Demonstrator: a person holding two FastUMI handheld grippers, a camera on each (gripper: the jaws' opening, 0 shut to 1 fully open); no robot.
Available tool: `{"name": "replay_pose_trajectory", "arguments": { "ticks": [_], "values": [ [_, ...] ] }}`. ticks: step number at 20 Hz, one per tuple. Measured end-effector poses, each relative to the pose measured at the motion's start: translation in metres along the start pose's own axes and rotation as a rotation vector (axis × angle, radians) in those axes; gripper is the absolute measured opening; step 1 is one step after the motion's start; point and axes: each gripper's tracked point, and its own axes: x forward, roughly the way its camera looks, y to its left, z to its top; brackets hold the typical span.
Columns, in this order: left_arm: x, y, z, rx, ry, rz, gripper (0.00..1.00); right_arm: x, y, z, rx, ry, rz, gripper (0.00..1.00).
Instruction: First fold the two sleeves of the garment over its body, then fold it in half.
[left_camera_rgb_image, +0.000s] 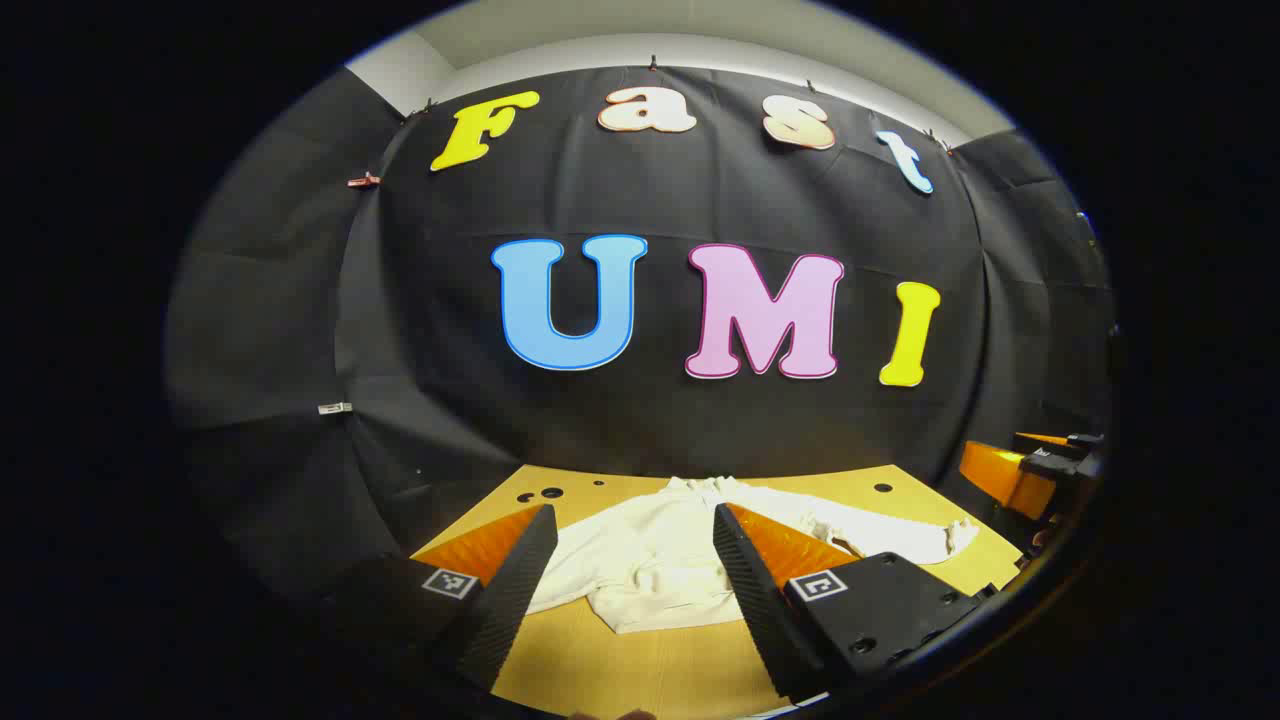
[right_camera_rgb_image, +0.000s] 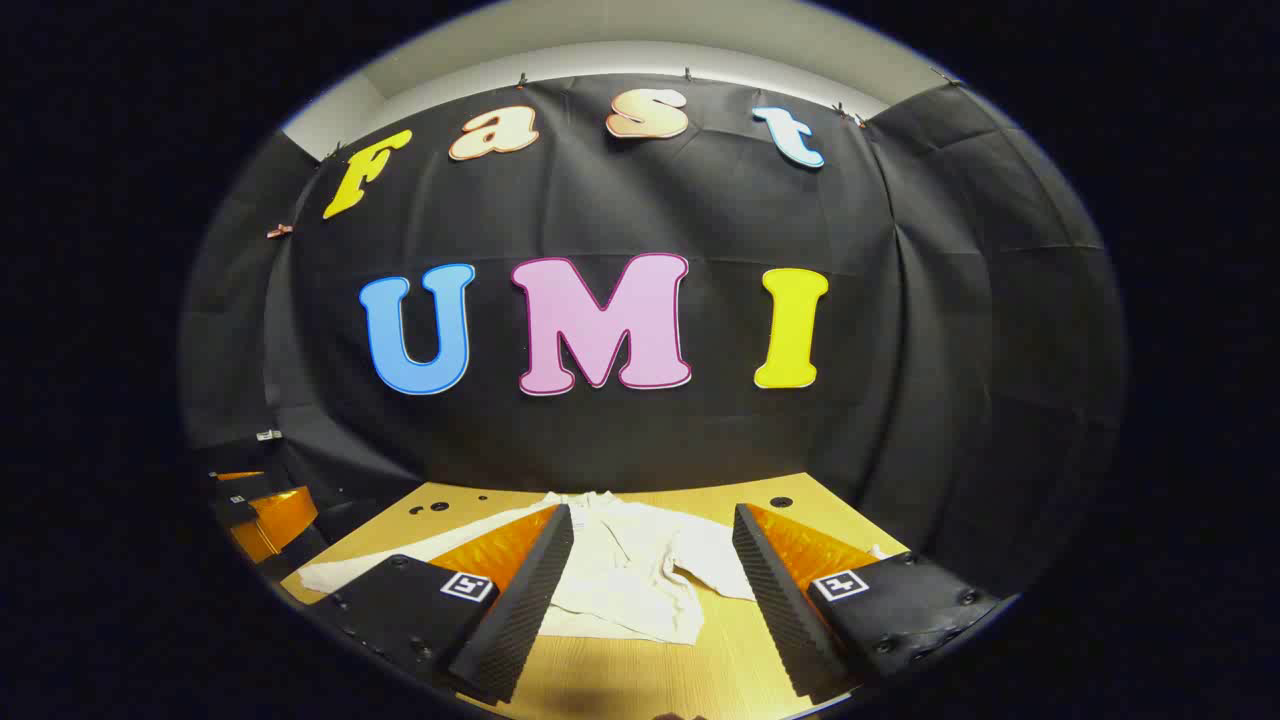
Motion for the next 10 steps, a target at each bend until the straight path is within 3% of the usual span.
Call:
{"name": "replay_pose_trajectory", "arguments": {
  "ticks": [10],
  "values": [
    [0.013,0.014,-0.012,0.014,0.026,0.049,0.97,0.025,-0.003,-0.009,0.015,0.022,-0.003,0.98]
  ]
}}
